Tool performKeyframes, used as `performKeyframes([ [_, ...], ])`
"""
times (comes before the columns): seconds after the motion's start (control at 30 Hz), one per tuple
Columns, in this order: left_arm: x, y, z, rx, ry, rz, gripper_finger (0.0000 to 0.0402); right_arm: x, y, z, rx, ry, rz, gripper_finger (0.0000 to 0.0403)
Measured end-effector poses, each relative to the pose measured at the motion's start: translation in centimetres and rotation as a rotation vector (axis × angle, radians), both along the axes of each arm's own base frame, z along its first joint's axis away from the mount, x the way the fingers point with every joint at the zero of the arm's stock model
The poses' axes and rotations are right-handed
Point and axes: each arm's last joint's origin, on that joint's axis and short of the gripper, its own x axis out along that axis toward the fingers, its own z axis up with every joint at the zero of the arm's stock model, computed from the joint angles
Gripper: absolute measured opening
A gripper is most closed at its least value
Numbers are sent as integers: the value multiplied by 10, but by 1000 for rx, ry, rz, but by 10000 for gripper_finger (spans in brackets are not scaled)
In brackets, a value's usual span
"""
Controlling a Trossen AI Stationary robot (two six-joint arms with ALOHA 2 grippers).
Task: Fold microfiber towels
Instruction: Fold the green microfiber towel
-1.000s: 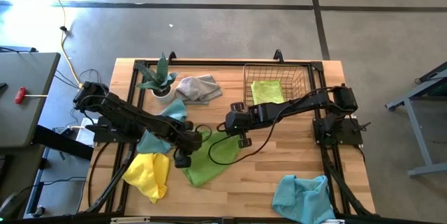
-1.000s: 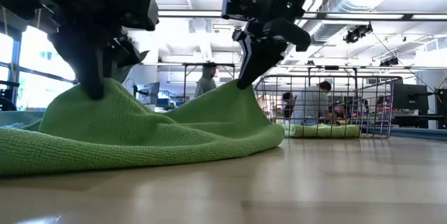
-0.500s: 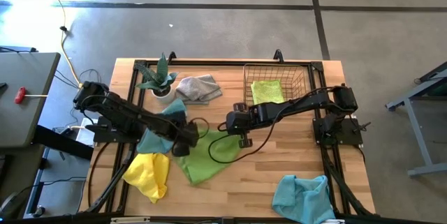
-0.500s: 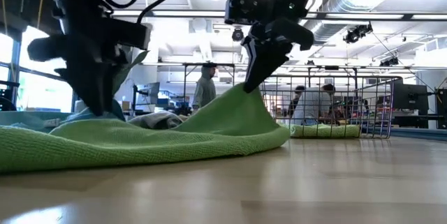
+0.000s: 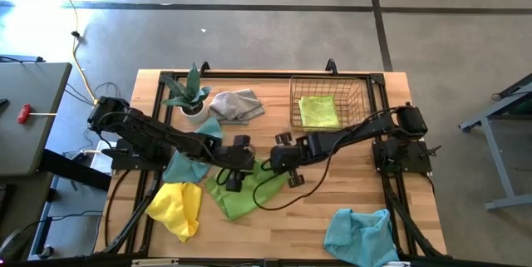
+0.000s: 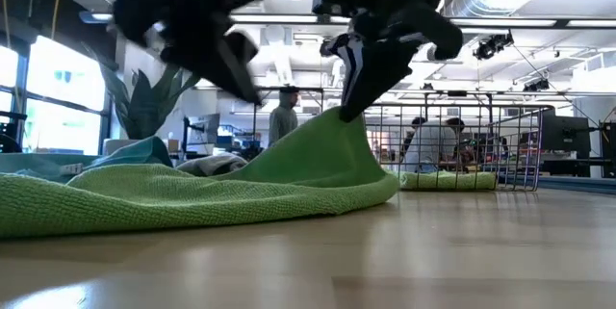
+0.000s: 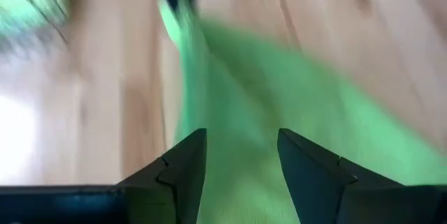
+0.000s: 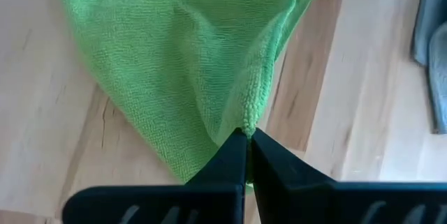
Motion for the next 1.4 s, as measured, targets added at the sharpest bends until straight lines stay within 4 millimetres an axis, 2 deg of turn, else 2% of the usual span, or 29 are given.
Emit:
performKeyframes([
  [0.13, 12, 4, 3, 36, -146, -23, 168, -2, 9, 1, -79, -16, 4, 0],
  [0.27, 19, 9, -6, 38, -163, -49, 168, -3, 17, 1, -168, -29, 34, 0],
  [0.5, 26, 23, -35, -27, -75, -15, 166, -5, 27, 2, -231, -48, 63, 0],
  [0.63, 25, 24, -40, -84, -34, -32, 166, -5, 26, 2, -234, -46, 65, 0],
  [1.0, 4, 14, -55, -305, 249, -38, 155, -3, 18, 2, -249, -36, 54, 0],
  [1.4, -26, 2, -39, -372, 443, 21, 124, -3, 6, 1, -245, -6, 29, 0],
])
